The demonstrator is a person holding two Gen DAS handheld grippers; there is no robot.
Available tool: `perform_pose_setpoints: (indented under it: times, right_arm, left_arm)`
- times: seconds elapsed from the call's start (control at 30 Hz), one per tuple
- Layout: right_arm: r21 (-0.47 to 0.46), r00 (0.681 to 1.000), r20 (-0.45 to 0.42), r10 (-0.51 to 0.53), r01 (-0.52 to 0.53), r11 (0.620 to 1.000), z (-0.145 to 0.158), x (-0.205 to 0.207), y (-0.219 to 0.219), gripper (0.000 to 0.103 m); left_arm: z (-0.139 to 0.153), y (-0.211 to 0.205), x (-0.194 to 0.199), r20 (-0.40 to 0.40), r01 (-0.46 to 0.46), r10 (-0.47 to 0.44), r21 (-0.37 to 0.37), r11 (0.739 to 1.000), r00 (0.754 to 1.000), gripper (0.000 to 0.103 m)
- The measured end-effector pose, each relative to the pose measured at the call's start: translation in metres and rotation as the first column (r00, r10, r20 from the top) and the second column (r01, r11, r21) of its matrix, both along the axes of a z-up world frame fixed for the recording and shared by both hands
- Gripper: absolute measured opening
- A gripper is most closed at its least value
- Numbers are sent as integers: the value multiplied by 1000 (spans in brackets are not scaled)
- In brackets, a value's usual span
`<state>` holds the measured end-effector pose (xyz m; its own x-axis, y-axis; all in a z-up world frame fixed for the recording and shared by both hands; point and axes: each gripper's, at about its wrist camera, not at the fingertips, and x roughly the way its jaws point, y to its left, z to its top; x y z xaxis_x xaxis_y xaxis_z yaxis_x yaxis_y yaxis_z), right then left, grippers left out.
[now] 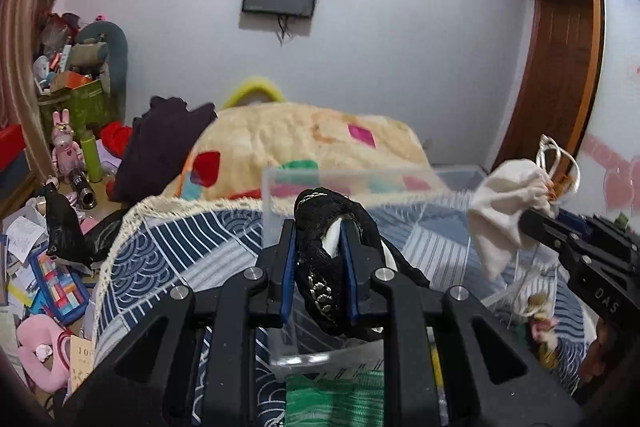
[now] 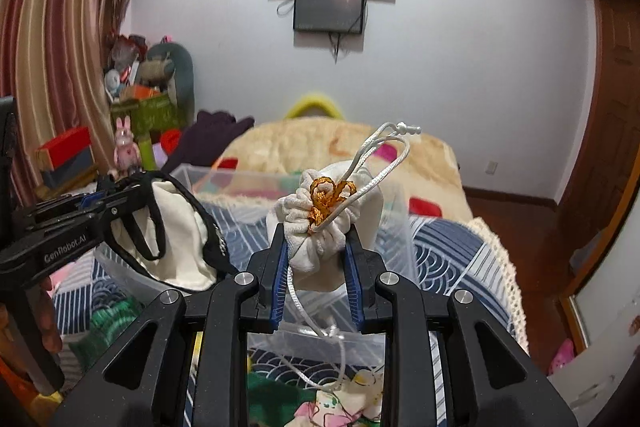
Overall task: Organize soft objects
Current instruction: 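Lower the pouch and bag into the clear box and open both tools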
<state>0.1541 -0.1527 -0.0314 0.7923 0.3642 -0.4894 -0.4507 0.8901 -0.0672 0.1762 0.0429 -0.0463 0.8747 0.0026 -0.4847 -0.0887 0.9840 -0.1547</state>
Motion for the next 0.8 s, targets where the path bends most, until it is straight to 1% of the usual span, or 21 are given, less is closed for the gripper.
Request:
perform_pose_setpoints:
  times: [0.07, 0.13, 0.37, 0.47, 0.53, 0.63, 0.73, 0.8]
  right_arm:
    - [-10, 1000, -19, -1, 0, 1000, -2, 4, -1, 23]
    - [-25, 999, -47, 6, -7, 1000, -7, 7, 1, 23]
    - [-70, 994, -110, 30, -37, 997, -15, 15, 3, 24]
    - [-78, 993, -115, 28, -37, 996, -14, 15, 3, 25]
    - [-86, 994, -109, 23, -33, 996, -12, 13, 3, 26]
    - [-82, 994, -108, 31, -40, 996, -8, 10, 5, 34]
    - [-77, 996, -81, 29, -36, 996, -3, 5, 3, 46]
    - [-67, 998, -61, 31, -35, 997, 3, 0, 0, 48]
  left_arm:
    - [-6, -6, 4, -35, 32, -31, 8, 999, 999, 20]
    - [-9, -11, 5, -51, 46, -45, 18, 999, 998, 20]
    - [-16, -19, 11, -101, 63, -58, 49, 997, 993, 21]
    - [-17, -20, 9, -111, 64, -56, 70, 996, 992, 22]
    - [-17, -21, 7, -111, 68, -60, 73, 995, 992, 27]
    - [-15, -23, 1, -115, 78, -69, 74, 994, 991, 32]
    - [-11, -22, -6, -110, 88, -82, 54, 995, 991, 36]
    - [-8, -21, -10, -105, 95, -90, 35, 995, 990, 36]
